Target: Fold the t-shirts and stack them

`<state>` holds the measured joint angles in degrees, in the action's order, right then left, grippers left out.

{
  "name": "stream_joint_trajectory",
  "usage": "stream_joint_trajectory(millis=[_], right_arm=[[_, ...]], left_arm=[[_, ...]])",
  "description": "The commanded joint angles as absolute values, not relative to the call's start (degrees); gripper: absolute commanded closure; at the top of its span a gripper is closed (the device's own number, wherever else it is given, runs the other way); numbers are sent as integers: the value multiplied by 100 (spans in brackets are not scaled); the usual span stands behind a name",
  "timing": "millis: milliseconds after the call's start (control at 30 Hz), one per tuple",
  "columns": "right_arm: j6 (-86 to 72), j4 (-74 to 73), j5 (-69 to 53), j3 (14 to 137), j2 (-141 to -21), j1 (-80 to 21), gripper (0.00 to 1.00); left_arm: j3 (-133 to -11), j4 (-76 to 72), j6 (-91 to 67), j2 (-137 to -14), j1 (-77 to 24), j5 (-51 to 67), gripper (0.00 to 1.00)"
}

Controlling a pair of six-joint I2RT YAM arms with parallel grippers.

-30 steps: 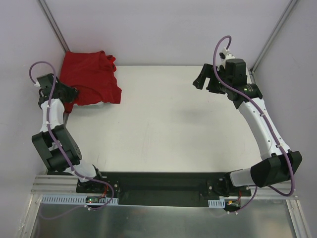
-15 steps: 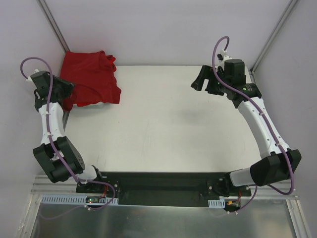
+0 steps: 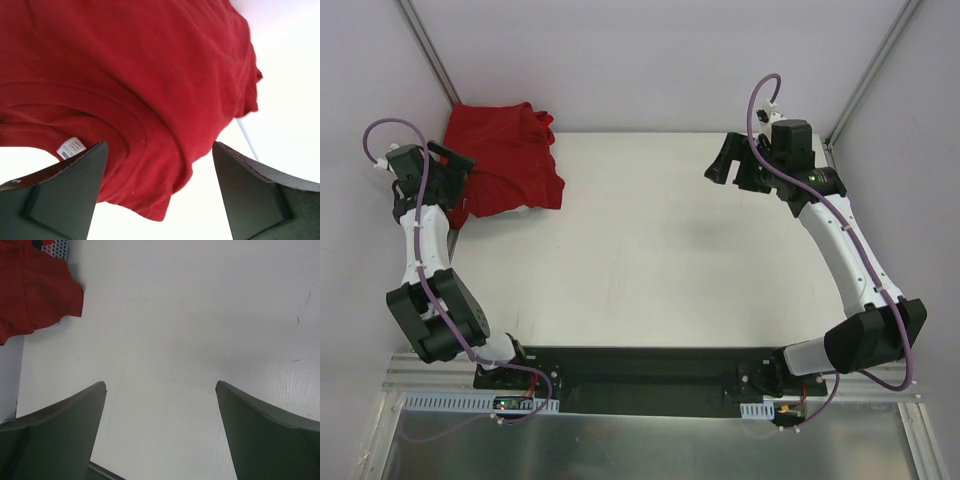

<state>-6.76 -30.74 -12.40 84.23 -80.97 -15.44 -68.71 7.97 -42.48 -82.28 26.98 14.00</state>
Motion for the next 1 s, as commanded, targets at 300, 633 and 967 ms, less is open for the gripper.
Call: stream_joint_trajectory(millis=[300, 633, 967], right_arm=[[-729, -3076, -1310, 8675, -8112, -1538, 4], [-782, -3076, -1301, 8587, -8103, -1538, 4], [-703, -3270, -1257, 8622, -8077, -1538, 4]], left_arm=[[-7619, 290, -4526, -9307, 2672, 1195, 26], [-7383, -272, -4702, -9176, 2619, 1213, 61], [-7005, -729, -4570, -8904, 2593, 1248, 92]])
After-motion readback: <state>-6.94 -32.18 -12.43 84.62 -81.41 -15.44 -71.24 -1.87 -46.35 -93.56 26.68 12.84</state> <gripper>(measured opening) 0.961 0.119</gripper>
